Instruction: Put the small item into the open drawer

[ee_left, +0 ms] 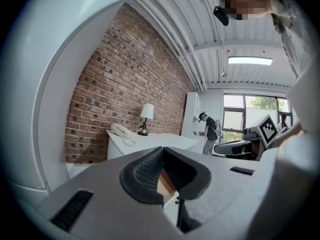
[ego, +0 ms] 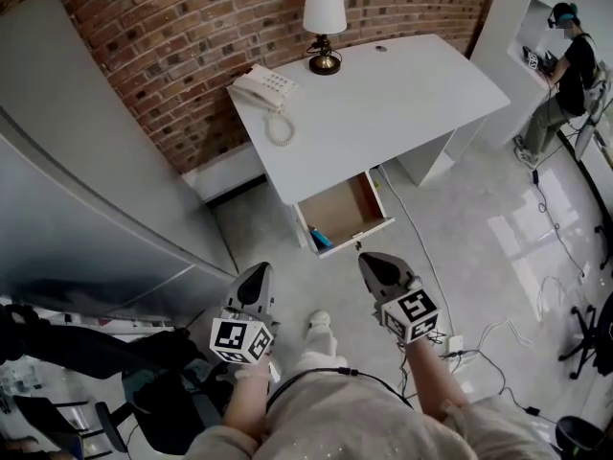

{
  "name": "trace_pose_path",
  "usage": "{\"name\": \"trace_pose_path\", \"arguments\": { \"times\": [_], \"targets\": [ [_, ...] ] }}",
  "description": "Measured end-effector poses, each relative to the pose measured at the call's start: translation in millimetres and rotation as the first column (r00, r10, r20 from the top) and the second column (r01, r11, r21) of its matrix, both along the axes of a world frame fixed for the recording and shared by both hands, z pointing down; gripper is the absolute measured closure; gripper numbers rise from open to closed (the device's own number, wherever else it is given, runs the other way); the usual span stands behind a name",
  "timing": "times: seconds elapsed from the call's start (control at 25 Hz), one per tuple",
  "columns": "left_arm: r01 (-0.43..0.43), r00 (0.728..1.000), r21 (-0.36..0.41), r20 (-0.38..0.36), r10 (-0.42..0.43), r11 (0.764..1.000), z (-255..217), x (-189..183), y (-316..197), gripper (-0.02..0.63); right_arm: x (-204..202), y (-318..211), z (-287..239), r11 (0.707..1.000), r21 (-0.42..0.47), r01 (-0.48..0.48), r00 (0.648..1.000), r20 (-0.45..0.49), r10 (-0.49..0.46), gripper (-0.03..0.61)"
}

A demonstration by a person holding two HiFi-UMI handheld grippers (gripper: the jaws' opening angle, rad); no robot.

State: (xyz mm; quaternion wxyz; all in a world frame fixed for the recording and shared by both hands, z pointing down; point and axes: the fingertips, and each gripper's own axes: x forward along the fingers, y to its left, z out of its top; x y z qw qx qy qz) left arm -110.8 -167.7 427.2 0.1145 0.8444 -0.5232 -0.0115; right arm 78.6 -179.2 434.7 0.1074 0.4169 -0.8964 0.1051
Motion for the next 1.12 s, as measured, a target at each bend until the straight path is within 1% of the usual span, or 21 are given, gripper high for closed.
{"name": "trace_pose_path", "arguments": {
  "times": [0.32, 0.64, 1.12],
  "targets": [
    [-0.017, 1.0, 0.048, 0.012, 0.017, 0.999, -27, -5, 29, 0.607, 12, 31, -22, 0.998, 0.034, -0.048, 0.998, 0.031, 0.047, 0.574],
    [-0.002, 1.0, 0.09, 0.014, 0.001, 0.996, -46, -17, 58, 0.607, 21, 59, -41, 0.995, 0.068, -0.077, 0.996, 0.053, 0.074, 0.574],
    [0.007, 1.0, 0.109, 0.011, -0.009, 0.994, -52, -26, 100, 0.607, 20, 96, -47, 0.992, 0.083, -0.093, 0.993, 0.077, 0.086, 0.574]
  ]
}}
